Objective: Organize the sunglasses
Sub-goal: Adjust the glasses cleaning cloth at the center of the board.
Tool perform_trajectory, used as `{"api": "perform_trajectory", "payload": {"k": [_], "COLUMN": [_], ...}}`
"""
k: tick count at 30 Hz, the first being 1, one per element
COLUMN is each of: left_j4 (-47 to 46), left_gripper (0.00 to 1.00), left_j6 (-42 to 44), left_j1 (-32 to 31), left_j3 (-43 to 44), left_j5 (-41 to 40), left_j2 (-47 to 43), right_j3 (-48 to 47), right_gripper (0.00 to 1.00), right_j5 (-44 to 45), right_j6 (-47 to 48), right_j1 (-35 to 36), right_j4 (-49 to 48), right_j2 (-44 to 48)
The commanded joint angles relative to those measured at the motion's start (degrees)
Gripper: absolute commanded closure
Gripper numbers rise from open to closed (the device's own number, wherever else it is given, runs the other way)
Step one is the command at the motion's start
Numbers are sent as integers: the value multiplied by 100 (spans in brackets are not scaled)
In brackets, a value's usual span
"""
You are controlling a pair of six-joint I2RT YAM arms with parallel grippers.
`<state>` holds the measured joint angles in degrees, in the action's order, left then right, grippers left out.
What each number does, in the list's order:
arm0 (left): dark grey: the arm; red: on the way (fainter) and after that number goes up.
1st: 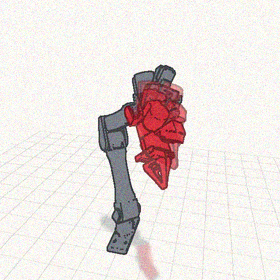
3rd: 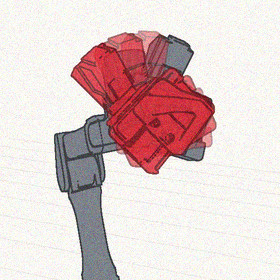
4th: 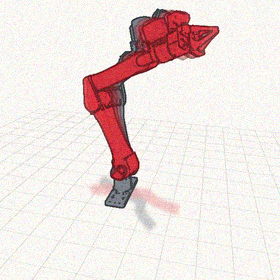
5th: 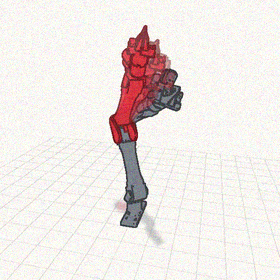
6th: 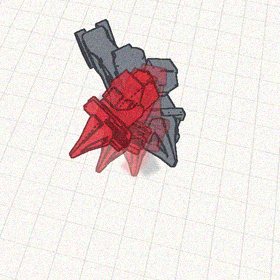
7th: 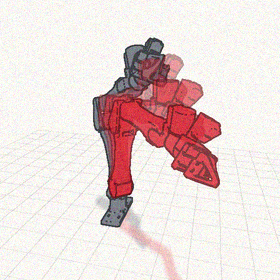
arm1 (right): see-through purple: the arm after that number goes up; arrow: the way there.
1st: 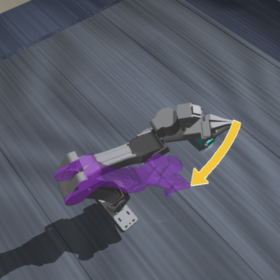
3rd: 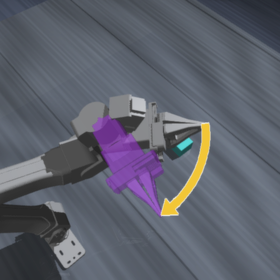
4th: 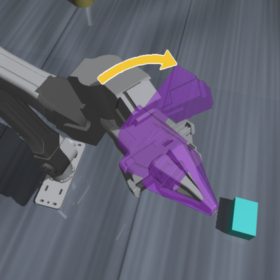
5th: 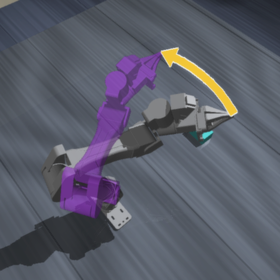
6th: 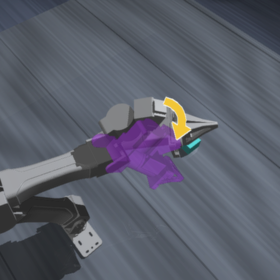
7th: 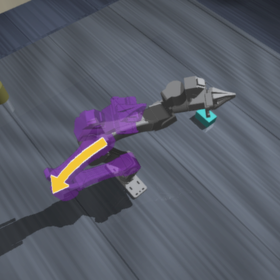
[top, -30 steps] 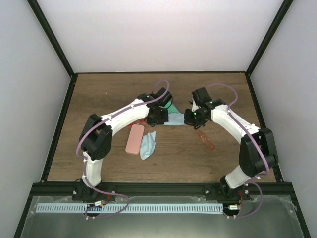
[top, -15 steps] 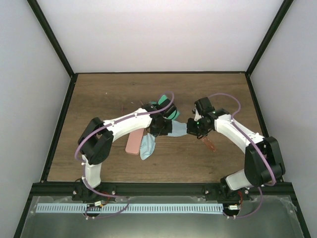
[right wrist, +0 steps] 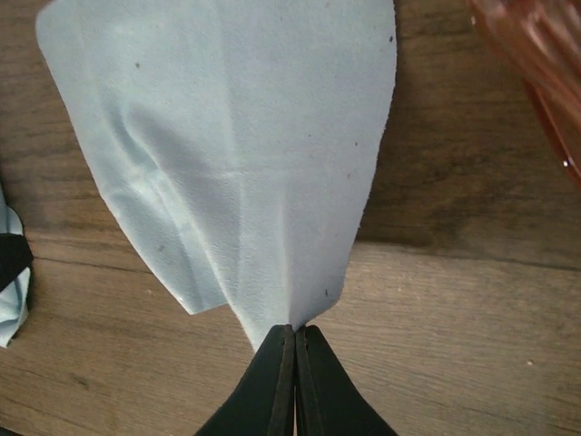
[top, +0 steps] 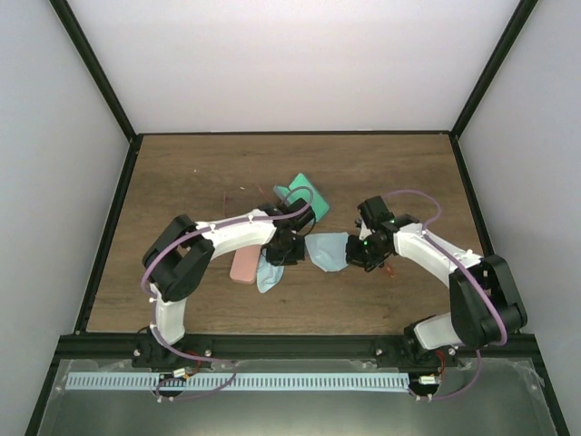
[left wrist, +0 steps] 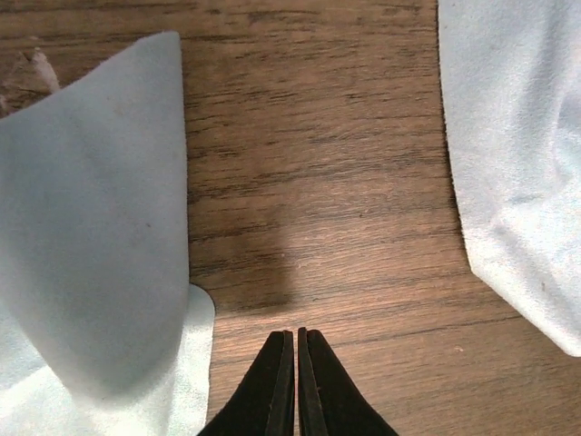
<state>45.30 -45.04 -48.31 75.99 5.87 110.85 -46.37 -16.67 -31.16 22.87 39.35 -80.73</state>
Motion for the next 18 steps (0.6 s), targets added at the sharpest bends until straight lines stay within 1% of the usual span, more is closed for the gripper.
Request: {"api": "perform_trajectory", "payload": {"k": [1, 5, 6, 8, 10, 11, 12, 15, 18], "left_j4": [-135, -195, -221, -211, -121, -92, -77, -76, -134], "left_gripper": [96, 95, 90, 72, 57, 51, 47, 47, 51], "left_j6": [-4, 37, 58, 84, 127, 149, 157, 142, 99], "left_j1": [-11, -11, -19, -56, -108, -134, -162, -185, -154], "left_j3": [-19, 149, 212, 396, 604, 685, 749, 794, 823], "left_j5": [120, 291, 371, 397, 438, 437, 422, 322, 244], "left_j2": [-62, -78, -77, -40, 97, 167, 220, 280, 315], "right_j3": [99, 35, -12, -103, -164, -201, -246, -460, -606], "right_gripper": [99, 99, 99, 99, 99, 99, 99, 99, 99], "right_j5": [-21, -27, -15, 30, 37, 27, 26, 69, 56], "right_j6": [-84, -92, -92, -82, -67, -67, -86, -81, -37], "right_j1": [56, 53, 51, 55, 51, 51, 51, 51, 51], "right_j4": [-107, -91, -79, -47, -42, -48, -57, -16, 76], "right_j2": [189, 206, 202, 167, 84, 57, 57, 61, -31]}}
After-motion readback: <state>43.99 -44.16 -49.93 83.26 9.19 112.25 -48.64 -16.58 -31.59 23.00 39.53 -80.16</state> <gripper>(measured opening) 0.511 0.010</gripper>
